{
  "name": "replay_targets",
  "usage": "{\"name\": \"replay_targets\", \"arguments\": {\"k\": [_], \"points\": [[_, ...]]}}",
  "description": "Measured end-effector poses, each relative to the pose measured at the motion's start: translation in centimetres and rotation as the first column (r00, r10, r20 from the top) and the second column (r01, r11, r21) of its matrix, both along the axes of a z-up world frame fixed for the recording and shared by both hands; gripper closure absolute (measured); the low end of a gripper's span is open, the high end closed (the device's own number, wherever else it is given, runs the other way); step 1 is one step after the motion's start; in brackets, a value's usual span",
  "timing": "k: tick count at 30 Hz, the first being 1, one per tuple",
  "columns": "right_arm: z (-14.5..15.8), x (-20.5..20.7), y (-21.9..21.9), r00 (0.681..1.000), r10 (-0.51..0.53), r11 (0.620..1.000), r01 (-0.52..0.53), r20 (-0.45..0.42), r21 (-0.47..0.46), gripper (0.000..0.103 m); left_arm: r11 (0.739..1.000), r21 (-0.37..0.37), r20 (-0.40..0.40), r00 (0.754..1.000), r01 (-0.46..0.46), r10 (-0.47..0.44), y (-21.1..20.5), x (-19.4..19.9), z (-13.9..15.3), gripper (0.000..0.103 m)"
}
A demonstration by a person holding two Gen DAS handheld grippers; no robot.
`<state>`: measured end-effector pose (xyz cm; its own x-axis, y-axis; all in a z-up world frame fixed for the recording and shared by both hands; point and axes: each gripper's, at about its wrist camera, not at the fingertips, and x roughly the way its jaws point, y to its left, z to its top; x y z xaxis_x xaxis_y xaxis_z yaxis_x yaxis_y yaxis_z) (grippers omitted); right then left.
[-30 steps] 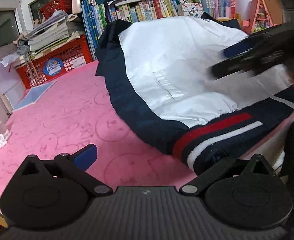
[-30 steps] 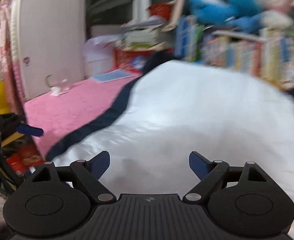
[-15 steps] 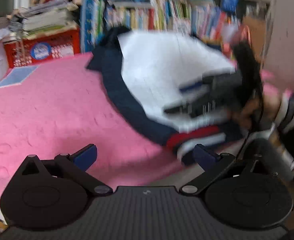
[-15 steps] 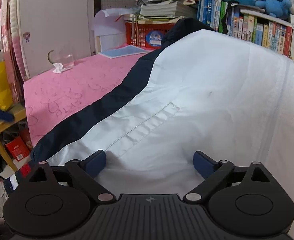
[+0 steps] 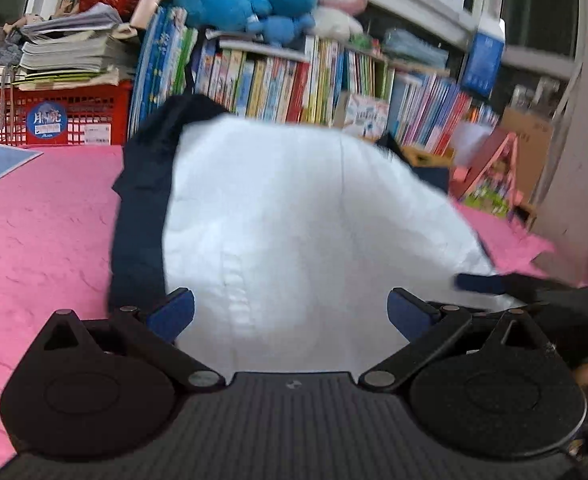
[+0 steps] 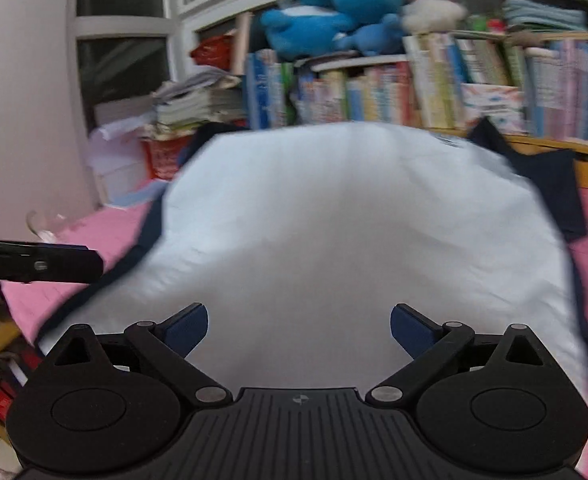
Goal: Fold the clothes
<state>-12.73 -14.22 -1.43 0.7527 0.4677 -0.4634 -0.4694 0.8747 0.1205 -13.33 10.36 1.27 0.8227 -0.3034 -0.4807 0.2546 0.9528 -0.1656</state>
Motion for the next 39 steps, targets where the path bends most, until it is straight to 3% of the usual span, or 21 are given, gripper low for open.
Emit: {"name": "replay_targets", "arguments": {"k": [6,11,17,20,23,27,32,37,39], "points": [[-3.1,-2.7,-3.3,0.992,-0.104,0.986,0.112,0.076,-0.119,0.005,0.972,0.218,0.017,0.996,-0.091,0.089,-1.8,-0.8,-3.7,0.000],[-3.7,-3.5,-7.8,0.969,-0.217,0.963,0.232,0.116,-0.136,0.000,0.971,0.204,-0.002,0.992,-0.121,0.125,0.6,-1.4,-3.8,0.000],[-2.5,-2.7,-14.4,0.900,-0.434,0.893,0.435,0.037,-0.111,0.000,0.960,0.260,-0.020,0.994,-0.102,0.111,1.0,-2.3,-0.7,0.000],[-0.7,-2.5,-14.1,0.911,-0.406,0.909,0.411,0.074,-0.073,0.001,0.956,0.288,0.070,0.997,-0.052,0.034,0.2,-2.9,2.3,0.000],[1.0,-1.4,-11.0,0.950,-0.285,0.953,0.295,0.128,-0.071,0.001,0.955,0.294,0.095,0.995,-0.028,0.000,-1.1,-1.3,4.2,0.000],[1.8,1.7,-5.9,0.991,-0.099,0.994,0.103,0.094,-0.041,0.001,0.969,0.245,0.041,0.999,0.008,-0.019,-2.8,2.8,3.3,0.000],[1.3,4.4,-2.8,1.000,-0.017,0.999,0.018,0.020,-0.047,0.001,0.969,0.246,-0.090,0.995,-0.011,0.034,-3.3,6.2,-0.5,0.000],[0.2,6.5,-5.9,0.982,-0.098,0.995,0.092,-0.160,-0.039,0.002,0.971,0.236,-0.140,0.987,-0.050,0.085,-0.8,5.8,-2.6,0.000],[0.3,7.0,-7.9,0.972,-0.136,0.990,0.129,-0.192,-0.048,0.004,0.960,0.272,-0.128,0.987,-0.062,0.100,0.4,5.1,-2.4,0.000]]}}
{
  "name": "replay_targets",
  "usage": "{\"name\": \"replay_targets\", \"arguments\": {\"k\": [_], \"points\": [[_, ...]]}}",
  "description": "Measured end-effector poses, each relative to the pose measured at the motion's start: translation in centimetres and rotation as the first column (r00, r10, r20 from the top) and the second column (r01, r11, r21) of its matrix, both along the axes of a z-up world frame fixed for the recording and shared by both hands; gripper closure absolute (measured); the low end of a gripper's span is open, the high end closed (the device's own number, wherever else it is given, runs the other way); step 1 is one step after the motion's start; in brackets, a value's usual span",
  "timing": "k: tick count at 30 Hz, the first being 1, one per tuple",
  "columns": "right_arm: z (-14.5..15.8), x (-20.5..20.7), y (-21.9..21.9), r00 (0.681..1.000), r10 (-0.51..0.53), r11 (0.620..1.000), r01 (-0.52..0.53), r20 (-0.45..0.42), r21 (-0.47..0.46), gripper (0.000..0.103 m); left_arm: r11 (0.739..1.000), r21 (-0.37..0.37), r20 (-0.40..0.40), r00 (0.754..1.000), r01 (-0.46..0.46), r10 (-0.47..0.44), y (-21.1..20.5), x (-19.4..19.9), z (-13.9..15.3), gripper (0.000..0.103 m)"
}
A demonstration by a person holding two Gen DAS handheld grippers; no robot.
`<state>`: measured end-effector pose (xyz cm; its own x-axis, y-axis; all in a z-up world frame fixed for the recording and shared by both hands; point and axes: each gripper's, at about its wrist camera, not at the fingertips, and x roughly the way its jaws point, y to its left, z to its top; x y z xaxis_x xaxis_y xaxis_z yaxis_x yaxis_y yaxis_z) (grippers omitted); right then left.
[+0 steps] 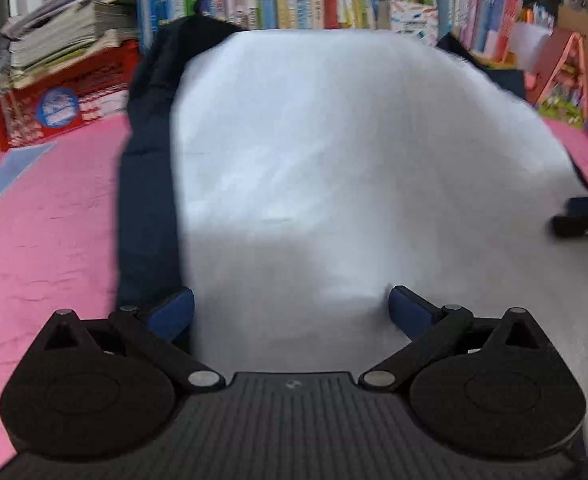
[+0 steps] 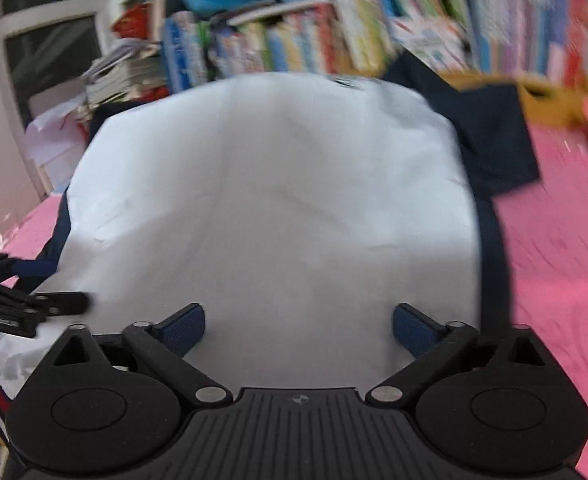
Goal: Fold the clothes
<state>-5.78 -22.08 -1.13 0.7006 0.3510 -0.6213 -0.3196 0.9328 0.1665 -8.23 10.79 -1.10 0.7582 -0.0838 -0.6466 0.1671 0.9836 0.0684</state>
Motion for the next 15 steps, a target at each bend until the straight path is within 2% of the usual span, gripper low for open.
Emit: {"name": "replay_targets", "arguments": {"k": [1,3,4,5,7,9,12,15], "points": [[0.2,0.0,-1.0,1.000,-0.028,0.999,0.028,-0.003,-0.031,0.004,1.000,0.018,0.003,1.000,-0.009,0.008,0.7,-0.4,0.1,0.000],[0.7,-0.1,-2.8,0.992,-0.121,0.975,0.124,0.030,-0.187,0.004,0.998,0.042,0.008,0.998,-0.056,0.056,2.2,-1.0,0.7,0.000],[1.1,-0.1,-3.8,0.987,-0.154,0.960,0.160,0.044,-0.231,0.004,0.996,0.042,0.009,0.997,-0.077,0.077,2.9,-1.3,1.3,0.000],[1.6,-0.2,-4.9,0.984,-0.172,0.955,0.179,0.050,-0.237,0.004,0.995,0.032,0.014,0.996,-0.090,0.089,3.5,-1.4,2.0,0.000],[3.1,-0.1,-6.5,0.981,-0.183,0.963,0.193,0.070,-0.190,0.004,0.996,-0.009,0.029,0.996,-0.086,0.086,4.2,-1.2,3.9,0.000],[5.3,0.7,-6.7,0.978,-0.163,0.974,0.180,0.129,-0.138,0.003,0.997,-0.065,0.053,0.997,-0.047,0.050,3.8,-0.6,5.7,0.000],[8.8,3.0,-5.1,0.961,-0.088,0.989,0.116,0.263,-0.092,0.000,0.994,-0.107,0.124,0.992,0.014,-0.001,1.1,2.1,7.9,0.000],[11.5,7.3,-1.3,0.942,-0.002,0.996,0.031,0.336,-0.083,0.000,0.990,-0.140,0.195,0.981,0.033,-0.005,-1.2,6.1,9.8,0.000]]}}
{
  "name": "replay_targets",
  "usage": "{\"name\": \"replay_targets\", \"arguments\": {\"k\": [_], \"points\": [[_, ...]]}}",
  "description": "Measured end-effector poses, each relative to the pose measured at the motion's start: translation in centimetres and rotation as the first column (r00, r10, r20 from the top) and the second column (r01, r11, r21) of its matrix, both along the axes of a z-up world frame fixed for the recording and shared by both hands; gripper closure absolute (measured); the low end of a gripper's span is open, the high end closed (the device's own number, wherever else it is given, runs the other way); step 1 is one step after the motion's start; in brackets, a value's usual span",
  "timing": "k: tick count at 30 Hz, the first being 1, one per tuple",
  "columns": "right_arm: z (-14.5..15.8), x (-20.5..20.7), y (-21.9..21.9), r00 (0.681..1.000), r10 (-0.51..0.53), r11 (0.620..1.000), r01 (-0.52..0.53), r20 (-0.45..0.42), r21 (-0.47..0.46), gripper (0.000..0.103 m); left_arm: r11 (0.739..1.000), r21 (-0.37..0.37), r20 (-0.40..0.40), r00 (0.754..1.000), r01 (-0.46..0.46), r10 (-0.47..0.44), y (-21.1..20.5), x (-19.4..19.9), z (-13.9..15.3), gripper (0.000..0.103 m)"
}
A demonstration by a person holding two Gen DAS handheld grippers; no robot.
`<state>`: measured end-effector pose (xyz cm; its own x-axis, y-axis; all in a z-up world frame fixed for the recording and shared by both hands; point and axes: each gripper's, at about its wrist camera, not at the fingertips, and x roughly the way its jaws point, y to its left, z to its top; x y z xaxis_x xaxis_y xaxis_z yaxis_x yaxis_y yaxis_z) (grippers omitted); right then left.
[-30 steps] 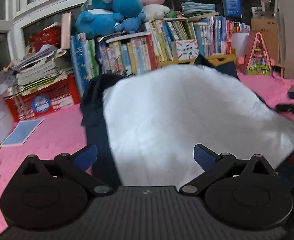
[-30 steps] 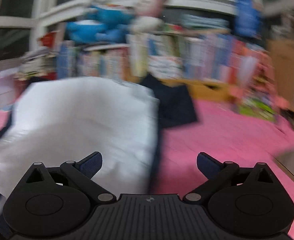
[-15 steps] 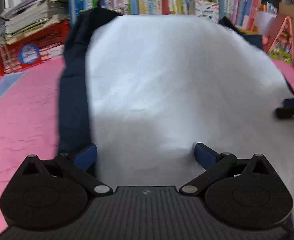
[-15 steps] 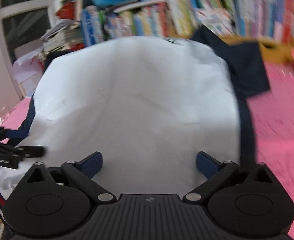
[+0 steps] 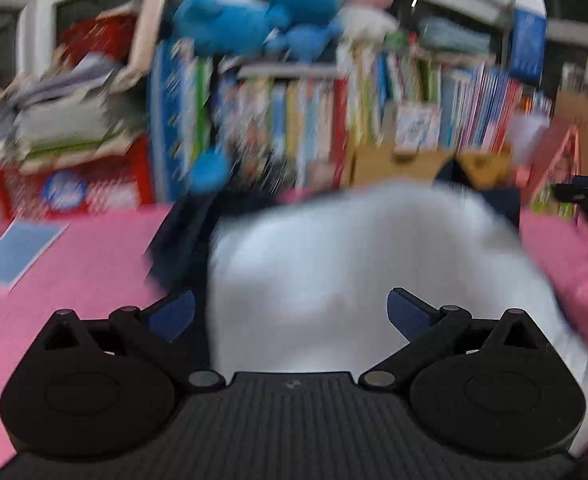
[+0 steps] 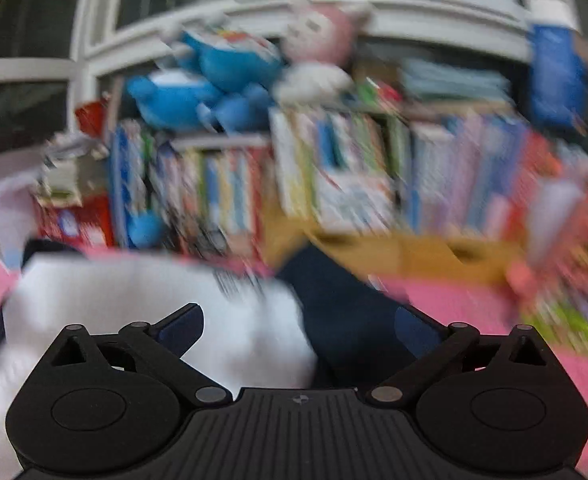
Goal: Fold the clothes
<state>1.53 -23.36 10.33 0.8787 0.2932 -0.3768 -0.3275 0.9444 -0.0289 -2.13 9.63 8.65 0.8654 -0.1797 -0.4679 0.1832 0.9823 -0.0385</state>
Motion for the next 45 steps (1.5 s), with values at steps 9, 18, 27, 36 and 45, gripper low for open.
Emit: {"name": "replay_targets", "arguments": {"k": [9,18,27,36,45], "points": [[-4.0,13.8,12.9,0.923,0.247,0.967,-0.252,-0.294,0.019,0.031,0.997,-0.055,0.039,0.997,-0.059,0.061,-0.7,4.7,2.0,0.000],[-9.0,5.8,12.9,0.816,0.325,0.922,-0.387,-0.478,-0.033,0.041,1.000,0.005,-0.021,1.000,-0.022,0.022,-3.6,6.0,-0.6,0.000],[-5.8,-0.6,11.1,0.824,0.394,0.870,-0.477,-0.408,-0.124,0.021,0.974,0.225,-0.114,0.994,0.027,-0.001,-5.9,4.9,-6.5,0.000],[-3.1,4.1,15.5,0.985,0.171,0.824,-0.151,-0.015,-0.546,0.002,0.983,0.179,-0.132,0.991,0.028,-0.004,-5.3,4.6,-8.2,0.000],[-11.5,13.4,21.0,0.951,0.090,0.809,-0.243,-0.297,-0.535,0.025,0.988,0.154,-0.128,0.992,0.023,-0.003,-5.0,4.6,-8.4,0.000]]}}
